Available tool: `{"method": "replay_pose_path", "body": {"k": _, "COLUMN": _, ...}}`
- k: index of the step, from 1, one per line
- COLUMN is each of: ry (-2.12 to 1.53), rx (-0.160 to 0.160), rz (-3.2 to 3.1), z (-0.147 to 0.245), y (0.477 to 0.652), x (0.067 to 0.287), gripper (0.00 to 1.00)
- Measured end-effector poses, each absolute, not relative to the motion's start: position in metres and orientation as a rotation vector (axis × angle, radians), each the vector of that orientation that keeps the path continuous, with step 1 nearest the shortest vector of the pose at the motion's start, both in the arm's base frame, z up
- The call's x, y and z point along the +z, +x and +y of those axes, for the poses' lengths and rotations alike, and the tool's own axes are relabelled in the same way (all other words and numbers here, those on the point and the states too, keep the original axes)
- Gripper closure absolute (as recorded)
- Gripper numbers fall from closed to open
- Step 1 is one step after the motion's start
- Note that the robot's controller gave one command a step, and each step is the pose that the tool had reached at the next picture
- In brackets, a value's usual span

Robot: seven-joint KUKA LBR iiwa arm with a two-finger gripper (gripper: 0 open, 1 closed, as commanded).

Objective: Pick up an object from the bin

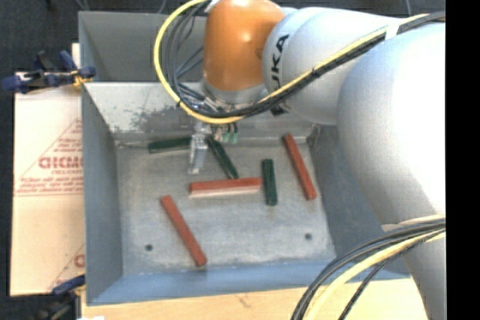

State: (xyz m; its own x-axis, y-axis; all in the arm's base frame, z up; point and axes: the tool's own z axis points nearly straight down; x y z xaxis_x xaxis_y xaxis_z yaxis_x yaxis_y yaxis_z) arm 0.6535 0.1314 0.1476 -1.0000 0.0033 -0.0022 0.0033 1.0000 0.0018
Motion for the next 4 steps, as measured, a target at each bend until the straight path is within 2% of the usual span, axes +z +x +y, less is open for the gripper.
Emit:
{"method": "replay_pose_path", "body": {"k": 1, "ry": 0.159, "rx": 0.005, "rz": 3.134, "z": 0.097, "y": 0.641, "x": 0.069, "gripper": 0.00}}
{"method": "replay_pose_path", "body": {"k": 2, "ry": 0.313, "rx": 0.001, "rz": 3.120, "z": 0.029, "y": 0.603, "x": 0.073, "gripper": 0.00}}
{"method": "replay_pose_path", "body": {"k": 3, "ry": 0.324, "rx": -0.004, "rz": 3.117, "z": -0.046, "y": 0.611, "x": 0.072, "gripper": 0.00}}
{"method": "replay_pose_path", "body": {"k": 4, "ry": -0.115, "rx": -0.004, "rz": 3.135, "z": -0.109, "y": 0.561, "x": 0.072, "gripper": 0.00}}
